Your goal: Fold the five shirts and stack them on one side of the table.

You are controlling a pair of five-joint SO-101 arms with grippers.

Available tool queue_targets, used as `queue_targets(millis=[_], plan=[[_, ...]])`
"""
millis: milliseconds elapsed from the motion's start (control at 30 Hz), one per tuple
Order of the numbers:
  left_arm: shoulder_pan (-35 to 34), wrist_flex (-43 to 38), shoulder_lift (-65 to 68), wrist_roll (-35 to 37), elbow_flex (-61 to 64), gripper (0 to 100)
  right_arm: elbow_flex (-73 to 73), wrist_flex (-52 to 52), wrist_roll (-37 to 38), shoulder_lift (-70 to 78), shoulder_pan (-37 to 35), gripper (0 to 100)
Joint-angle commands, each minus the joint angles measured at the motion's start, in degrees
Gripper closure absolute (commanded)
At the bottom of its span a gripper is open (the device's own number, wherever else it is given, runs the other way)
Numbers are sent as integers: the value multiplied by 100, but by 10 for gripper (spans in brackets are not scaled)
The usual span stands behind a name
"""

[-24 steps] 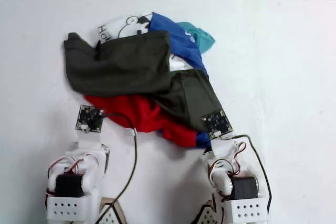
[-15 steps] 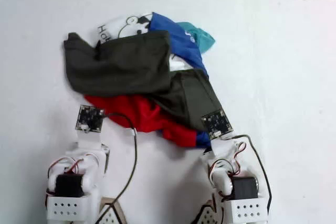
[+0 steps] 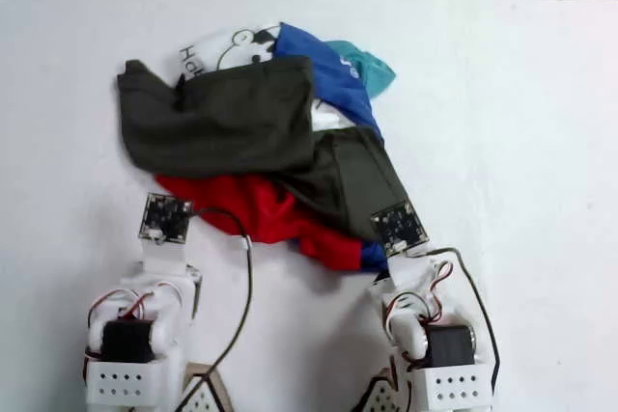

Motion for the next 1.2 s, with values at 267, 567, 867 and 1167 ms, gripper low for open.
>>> queue_targets(millis=[267, 567, 867, 1167], plan=[[53, -79, -132, 35, 119, 954, 53, 40, -18, -110, 4, 978], [53, -79, -132, 35, 119, 954, 53, -716, -26, -119, -180, 978], [53, -79, -132, 35, 119, 954, -105, -2475, -26, -119, -207, 978], [53, -79, -132, 35, 119, 954, -2716, -1349, -44, 382, -1086, 944]])
